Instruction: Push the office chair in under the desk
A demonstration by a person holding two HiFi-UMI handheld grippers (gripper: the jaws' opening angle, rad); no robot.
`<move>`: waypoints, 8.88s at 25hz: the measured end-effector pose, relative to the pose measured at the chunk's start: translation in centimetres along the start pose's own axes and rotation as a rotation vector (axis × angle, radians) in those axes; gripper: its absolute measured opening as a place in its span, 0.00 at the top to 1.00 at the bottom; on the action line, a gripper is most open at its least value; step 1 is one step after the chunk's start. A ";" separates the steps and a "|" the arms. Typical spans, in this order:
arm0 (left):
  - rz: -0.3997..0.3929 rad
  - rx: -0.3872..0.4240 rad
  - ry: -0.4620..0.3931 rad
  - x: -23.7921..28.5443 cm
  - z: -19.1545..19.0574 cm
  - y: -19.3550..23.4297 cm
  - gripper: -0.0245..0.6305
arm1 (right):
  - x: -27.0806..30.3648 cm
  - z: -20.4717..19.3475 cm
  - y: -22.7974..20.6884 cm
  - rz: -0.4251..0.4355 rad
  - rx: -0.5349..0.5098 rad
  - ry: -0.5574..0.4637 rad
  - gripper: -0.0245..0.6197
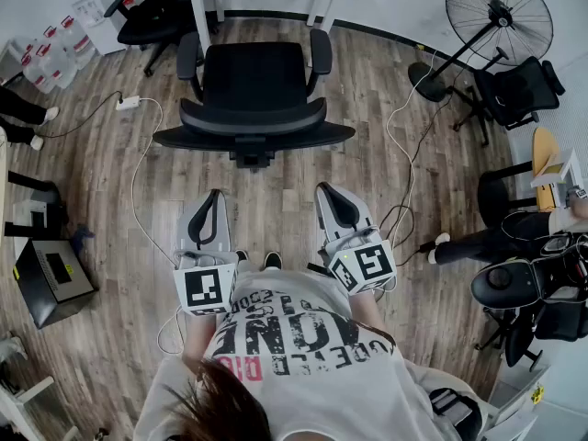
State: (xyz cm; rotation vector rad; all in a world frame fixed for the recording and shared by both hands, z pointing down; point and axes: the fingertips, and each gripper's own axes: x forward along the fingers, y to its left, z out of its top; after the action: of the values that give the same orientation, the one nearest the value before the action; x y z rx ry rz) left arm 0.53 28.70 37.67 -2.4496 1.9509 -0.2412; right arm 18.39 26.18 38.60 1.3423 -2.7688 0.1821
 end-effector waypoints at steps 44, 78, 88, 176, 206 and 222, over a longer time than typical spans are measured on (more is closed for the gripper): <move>-0.090 0.033 -0.002 7.2 1.7 8.4 0.94 | 8.6 3.6 -1.9 -0.065 0.019 -0.056 0.92; -0.088 0.044 -0.010 8.5 1.8 10.2 0.94 | 8.7 3.3 -5.3 -0.155 0.006 -0.019 0.92; -0.107 0.046 0.046 8.1 1.1 9.3 0.94 | 7.7 2.8 -5.6 -0.152 -0.030 0.017 0.92; -0.491 0.856 0.429 17.6 -15.6 17.9 0.66 | 17.0 -11.1 -9.3 -0.120 -0.773 0.852 0.66; -0.518 0.855 0.429 24.8 -15.3 21.6 0.65 | 23.3 -10.1 -11.8 -0.076 -0.774 0.814 0.67; -0.478 0.856 0.421 26.8 -15.1 23.2 0.63 | 25.3 -9.6 -12.1 -0.029 -0.777 0.759 0.67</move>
State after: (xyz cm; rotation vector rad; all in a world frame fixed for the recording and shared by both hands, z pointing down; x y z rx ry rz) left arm -17.95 -1.14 53.61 -2.2574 0.9228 -1.3479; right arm 12.21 0.35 51.72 0.8491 -1.8619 -0.2996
